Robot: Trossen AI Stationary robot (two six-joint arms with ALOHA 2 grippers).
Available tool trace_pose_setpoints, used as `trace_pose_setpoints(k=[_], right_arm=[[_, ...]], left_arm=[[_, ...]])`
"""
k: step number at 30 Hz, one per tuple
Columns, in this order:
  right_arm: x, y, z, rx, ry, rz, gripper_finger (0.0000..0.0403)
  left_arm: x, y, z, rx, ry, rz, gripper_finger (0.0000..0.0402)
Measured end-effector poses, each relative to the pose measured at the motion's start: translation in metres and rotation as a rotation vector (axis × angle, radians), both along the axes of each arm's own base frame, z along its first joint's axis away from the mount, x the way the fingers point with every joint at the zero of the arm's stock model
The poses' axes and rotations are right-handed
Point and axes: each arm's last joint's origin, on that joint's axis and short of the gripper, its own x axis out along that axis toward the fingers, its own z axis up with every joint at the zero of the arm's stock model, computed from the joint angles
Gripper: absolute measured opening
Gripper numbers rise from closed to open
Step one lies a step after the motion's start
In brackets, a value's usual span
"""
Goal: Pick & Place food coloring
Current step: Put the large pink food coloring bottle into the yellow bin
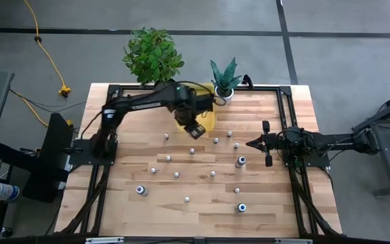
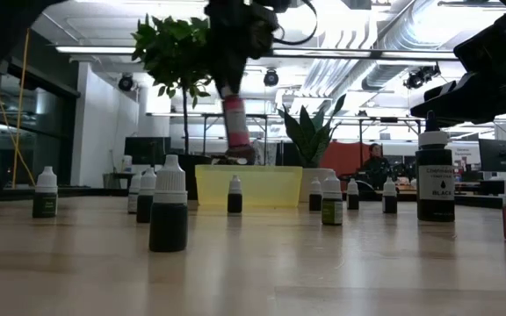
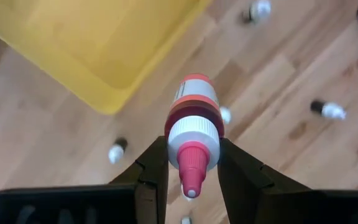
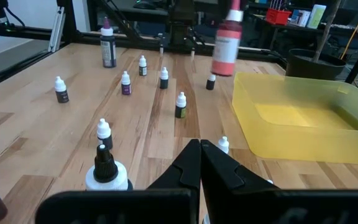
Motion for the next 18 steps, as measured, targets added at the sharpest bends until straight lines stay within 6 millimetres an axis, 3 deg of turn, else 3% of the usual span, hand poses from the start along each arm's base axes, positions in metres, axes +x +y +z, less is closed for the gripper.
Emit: trace_pose_setpoints(k=[11,18], right_arm=[[0.0,0.0,0.0,0.0,0.0,0.0,0.0],[0.0,0.0,0.0,0.0,0.0,0.0,0.0]], left_arm=[[-0.005,0.04,0.004,0.09,-0.046,0.268,0.0095],[0.0,0.061,-0.005,0.179,-0.113,0.398,0.0095]])
